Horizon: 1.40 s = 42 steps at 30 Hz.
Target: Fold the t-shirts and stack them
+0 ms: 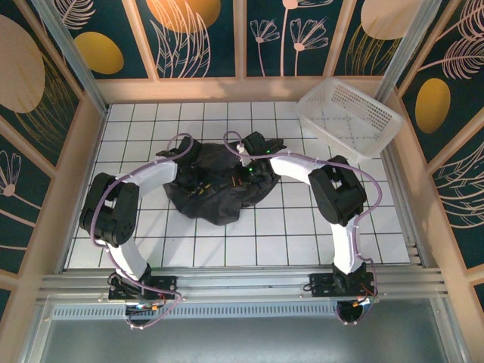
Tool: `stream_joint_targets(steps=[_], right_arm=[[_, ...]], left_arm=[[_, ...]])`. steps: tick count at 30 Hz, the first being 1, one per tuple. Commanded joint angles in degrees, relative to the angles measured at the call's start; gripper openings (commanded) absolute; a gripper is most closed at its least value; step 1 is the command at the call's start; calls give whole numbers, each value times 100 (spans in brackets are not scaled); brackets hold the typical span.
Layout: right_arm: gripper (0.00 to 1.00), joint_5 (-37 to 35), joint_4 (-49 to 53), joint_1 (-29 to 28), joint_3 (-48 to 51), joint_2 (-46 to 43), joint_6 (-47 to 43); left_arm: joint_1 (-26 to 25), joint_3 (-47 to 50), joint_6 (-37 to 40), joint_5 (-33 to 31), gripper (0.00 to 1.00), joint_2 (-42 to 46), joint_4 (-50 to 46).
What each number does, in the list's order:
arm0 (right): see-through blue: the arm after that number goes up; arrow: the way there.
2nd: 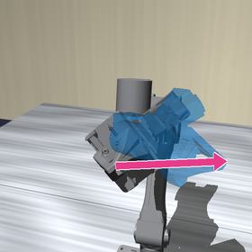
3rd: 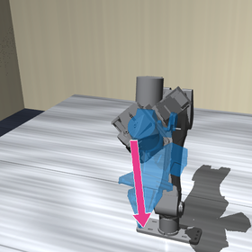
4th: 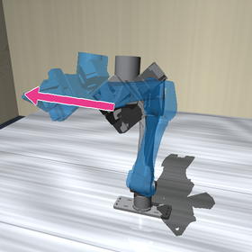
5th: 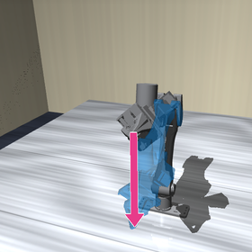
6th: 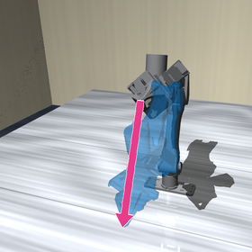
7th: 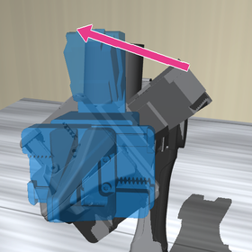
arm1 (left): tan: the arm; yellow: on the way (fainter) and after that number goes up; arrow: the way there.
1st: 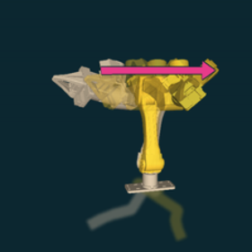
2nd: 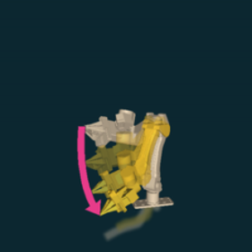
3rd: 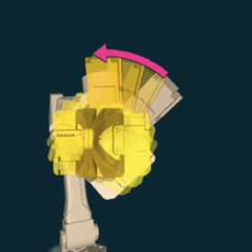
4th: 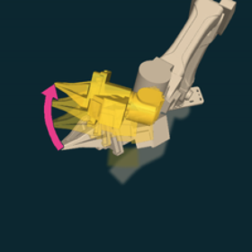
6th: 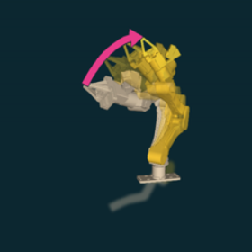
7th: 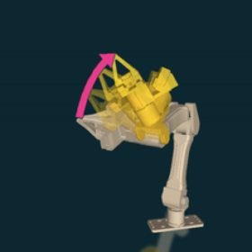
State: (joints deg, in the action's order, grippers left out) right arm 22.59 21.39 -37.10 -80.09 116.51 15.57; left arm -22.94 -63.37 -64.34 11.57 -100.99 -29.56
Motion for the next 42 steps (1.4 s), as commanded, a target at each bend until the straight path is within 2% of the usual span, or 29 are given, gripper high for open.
stream_joint_targets(steps=[1,2,6,15,20,25,29,34,39,42], right_arm=[[0,44,40,41,34,-249,69],[0,35,41,44,50,-266,69],[0,13,65,46,74,-389,88],[0,50,232,58,-3,-1005,101],[27,-281,43,370,630,-1845,546],[32,-619,60,1247,1377,-2309,1650],[33,-477,435,1602,1405,-2036,2505],[46,-193,1182,1394,1097,-1331,2995],[50,85,782,1098,1183,-942,3216],[49,-36,611,1038,941,-649,3223]], left_arm=[[-26,-158,143,-79,4,-40,-111],[-26,-202,177,-153,0,-14,-159],[-26,-409,302,-591,0,221,-512],[63,-781,273,-1722,0,1453,-1510],[201,-662,23,-2745,0,2488,-2178],[281,-145,-541,-3517,0,3904,-2298],[290,466,-806,-3599,0,4738,-1648],[299,621,-1079,-3665,0,4853,-1529],[298,535,-1032,-3660,0,4740,-1239],[330,443,-876,-3595,0,4630,-1102]])
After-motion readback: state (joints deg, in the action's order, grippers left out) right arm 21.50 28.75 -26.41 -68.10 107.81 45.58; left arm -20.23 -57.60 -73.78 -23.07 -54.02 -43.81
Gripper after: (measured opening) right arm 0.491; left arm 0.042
